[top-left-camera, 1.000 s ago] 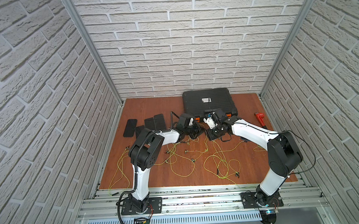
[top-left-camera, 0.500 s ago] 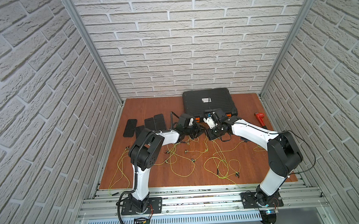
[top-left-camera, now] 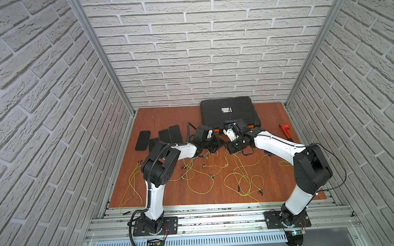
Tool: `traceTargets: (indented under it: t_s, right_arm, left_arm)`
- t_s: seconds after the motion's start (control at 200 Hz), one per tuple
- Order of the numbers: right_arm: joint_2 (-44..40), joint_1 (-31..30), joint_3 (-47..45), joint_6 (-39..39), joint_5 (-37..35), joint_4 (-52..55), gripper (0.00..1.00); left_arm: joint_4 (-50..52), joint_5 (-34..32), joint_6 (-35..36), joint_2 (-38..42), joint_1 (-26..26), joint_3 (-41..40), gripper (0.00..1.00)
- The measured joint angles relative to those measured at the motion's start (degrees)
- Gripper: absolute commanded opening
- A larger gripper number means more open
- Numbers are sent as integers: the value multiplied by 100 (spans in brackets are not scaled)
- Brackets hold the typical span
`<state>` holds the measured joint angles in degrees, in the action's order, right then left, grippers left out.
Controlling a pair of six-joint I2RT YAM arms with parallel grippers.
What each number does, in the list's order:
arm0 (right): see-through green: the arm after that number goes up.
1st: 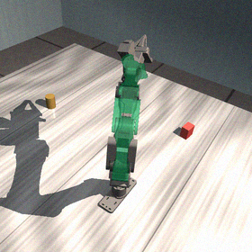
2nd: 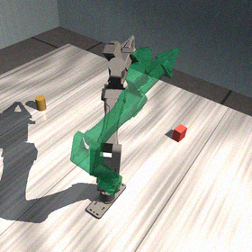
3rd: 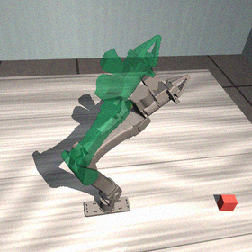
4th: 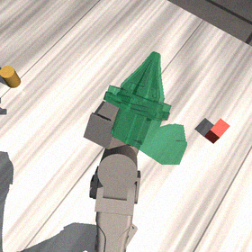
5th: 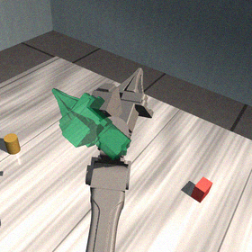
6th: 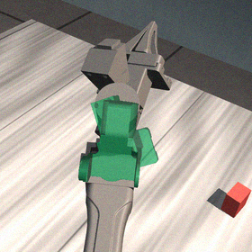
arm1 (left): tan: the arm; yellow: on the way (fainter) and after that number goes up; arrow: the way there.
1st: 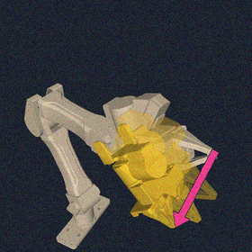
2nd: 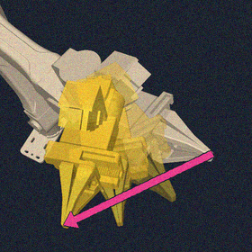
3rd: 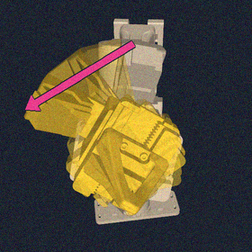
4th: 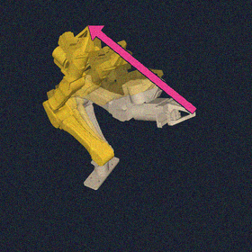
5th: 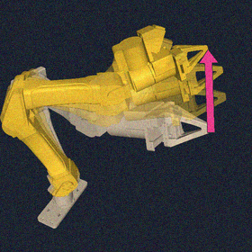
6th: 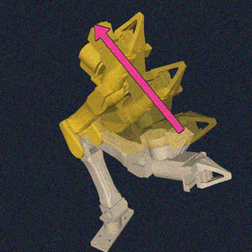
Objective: Plug wired earphones into phones
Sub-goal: Pick up the wired earphone from the center of the board.
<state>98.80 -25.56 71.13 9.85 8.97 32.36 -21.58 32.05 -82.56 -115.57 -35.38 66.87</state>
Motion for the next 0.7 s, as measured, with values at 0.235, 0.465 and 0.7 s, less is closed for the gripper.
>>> traceTargets:
  t_s: [0.235,0.465,0.7]
  right_arm:
    - [-428,863,-179,192,1080,-68,39]
    - [-872,1878,-920,1115,2841,-1244,31]
    - [-708,2059,-1502,2470,3939,-3047,31]
  left_arm:
    - [-210,160,111,0,133,-33,0]
    - [-1235,450,39,0,350,-52,0]
    - [-2430,531,-304,0,389,-201,0]
